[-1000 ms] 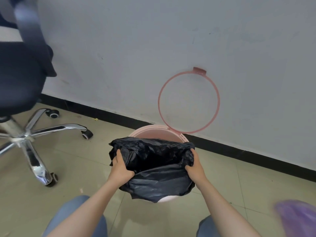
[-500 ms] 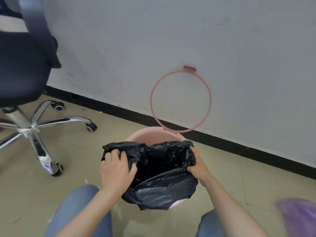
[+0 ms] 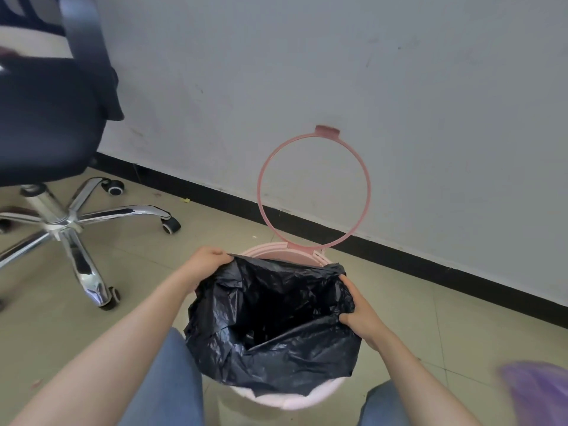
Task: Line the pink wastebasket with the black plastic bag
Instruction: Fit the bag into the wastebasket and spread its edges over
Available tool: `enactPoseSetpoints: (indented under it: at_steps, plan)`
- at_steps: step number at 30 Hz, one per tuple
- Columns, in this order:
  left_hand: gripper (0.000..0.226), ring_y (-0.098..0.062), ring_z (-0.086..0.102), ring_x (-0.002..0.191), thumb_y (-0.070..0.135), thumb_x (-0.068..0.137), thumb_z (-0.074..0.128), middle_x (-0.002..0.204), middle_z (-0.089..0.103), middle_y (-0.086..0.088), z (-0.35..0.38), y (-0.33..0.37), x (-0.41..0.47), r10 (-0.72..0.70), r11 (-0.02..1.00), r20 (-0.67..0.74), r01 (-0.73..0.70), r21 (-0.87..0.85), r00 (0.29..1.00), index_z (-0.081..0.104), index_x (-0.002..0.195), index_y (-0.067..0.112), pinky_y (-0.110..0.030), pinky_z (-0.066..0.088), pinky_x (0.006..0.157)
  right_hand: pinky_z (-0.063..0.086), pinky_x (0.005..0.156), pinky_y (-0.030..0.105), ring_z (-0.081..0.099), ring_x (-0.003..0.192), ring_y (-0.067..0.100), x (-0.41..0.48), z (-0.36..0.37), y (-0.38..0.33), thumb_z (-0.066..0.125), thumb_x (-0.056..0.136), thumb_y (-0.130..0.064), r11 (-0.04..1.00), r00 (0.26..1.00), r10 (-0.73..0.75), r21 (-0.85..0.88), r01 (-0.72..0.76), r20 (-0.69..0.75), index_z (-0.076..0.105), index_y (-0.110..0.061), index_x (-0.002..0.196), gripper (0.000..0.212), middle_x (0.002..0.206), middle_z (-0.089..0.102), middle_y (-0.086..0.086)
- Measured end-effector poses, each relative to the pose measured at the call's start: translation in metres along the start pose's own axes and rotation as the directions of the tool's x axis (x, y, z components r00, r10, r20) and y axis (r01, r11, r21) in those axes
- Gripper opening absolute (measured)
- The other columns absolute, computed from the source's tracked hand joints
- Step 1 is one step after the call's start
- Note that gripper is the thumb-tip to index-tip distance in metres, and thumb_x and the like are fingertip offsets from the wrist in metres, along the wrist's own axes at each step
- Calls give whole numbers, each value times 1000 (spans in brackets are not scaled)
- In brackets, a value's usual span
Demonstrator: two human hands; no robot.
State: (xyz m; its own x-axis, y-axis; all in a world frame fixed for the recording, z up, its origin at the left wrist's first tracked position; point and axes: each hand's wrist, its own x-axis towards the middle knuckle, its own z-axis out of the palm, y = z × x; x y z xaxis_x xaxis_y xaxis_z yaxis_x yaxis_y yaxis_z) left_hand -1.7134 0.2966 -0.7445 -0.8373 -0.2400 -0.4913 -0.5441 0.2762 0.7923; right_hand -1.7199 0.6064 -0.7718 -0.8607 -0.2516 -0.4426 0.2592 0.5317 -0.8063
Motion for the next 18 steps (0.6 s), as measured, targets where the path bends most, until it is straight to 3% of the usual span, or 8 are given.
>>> enactPoseSetpoints:
  at_steps: [2, 4, 6, 9, 11, 14, 16, 18]
  plan:
    - [24, -28, 57, 78, 15, 90, 51, 78, 61, -12, -10, 3, 1, -52, 998, 114, 54, -13, 992, 57, 67, 9, -39, 48, 80, 35, 96, 25, 40, 122, 16, -2, -1, 3, 49, 80, 12, 1000, 1000, 0, -29, 0, 4, 22, -28, 143, 79, 140, 36, -1]
    - [20, -28, 56, 78, 16, 87, 53, 82, 59, -12, -18, 6, 2, -85, 996, 242, 86, 7, 966, 57, 69, 10, -37, 47, 78, 35, 96, 24, 38, 128, 19, -3, 0, 5, 48, 79, 13, 998, 1000, 2, -55, -1, 3, 22, -29, 143, 80, 145, 34, 0]
    - [26, -27, 56, 83, 33, 85, 53, 91, 59, -12, -22, 12, 2, -137, 990, 378, 133, 37, 916, 62, 78, 9, -36, 44, 81, 35, 95, 23, 37, 130, 19, -3, 3, 6, 48, 79, 12, 997, 1000, 3, -77, -2, 9, 22, -31, 142, 81, 148, 32, 0]
    - [50, -26, 50, 102, 55, 90, 34, 104, 54, -4, -11, 24, 4, -191, 912, 299, 56, 405, 935, 64, 86, 15, -38, 37, 94, 35, 96, 23, 36, 131, 20, -3, 5, 6, 47, 79, 11, 996, 1000, 1, -91, 1, 15, 21, -32, 142, 81, 149, 31, 1]
    - [39, -26, 51, 95, 48, 90, 43, 97, 52, -6, 3, 32, 5, -92, 803, 270, -89, 590, 959, 64, 88, 15, -33, 41, 83, 33, 97, 22, 35, 132, 20, -3, 5, 5, 48, 80, 11, 994, 1000, -1, -106, 4, 28, 19, -30, 143, 80, 149, 30, 1]
    - [34, -24, 52, 70, 39, 84, 59, 73, 55, -8, 17, 35, 6, -80, 703, 344, -192, 685, 936, 60, 66, 10, -30, 41, 67, 30, 99, 22, 34, 131, 18, -4, 2, 3, 50, 80, 10, 991, 997, -6, -135, 16, 75, 16, -28, 144, 81, 149, 28, 2]
    - [26, -27, 57, 84, 30, 82, 62, 77, 60, -6, 20, 31, 11, -54, 650, 344, -228, 724, 937, 59, 61, 16, -35, 48, 80, 28, 101, 24, 31, 130, 18, -3, -2, 2, 52, 80, 7, 984, 995, -7, -178, 24, 95, 17, -26, 144, 79, 147, 24, 4]
    - [26, -28, 53, 98, 24, 81, 61, 78, 60, 0, 20, 28, 15, 23, 645, 291, -237, 727, 956, 56, 55, 25, -40, 46, 93, 24, 107, 31, 22, 136, 23, 0, -4, -3, 54, 82, -2, 975, 1000, -13, -223, 16, 16, 27, -26, 141, 69, 151, 15, 7]
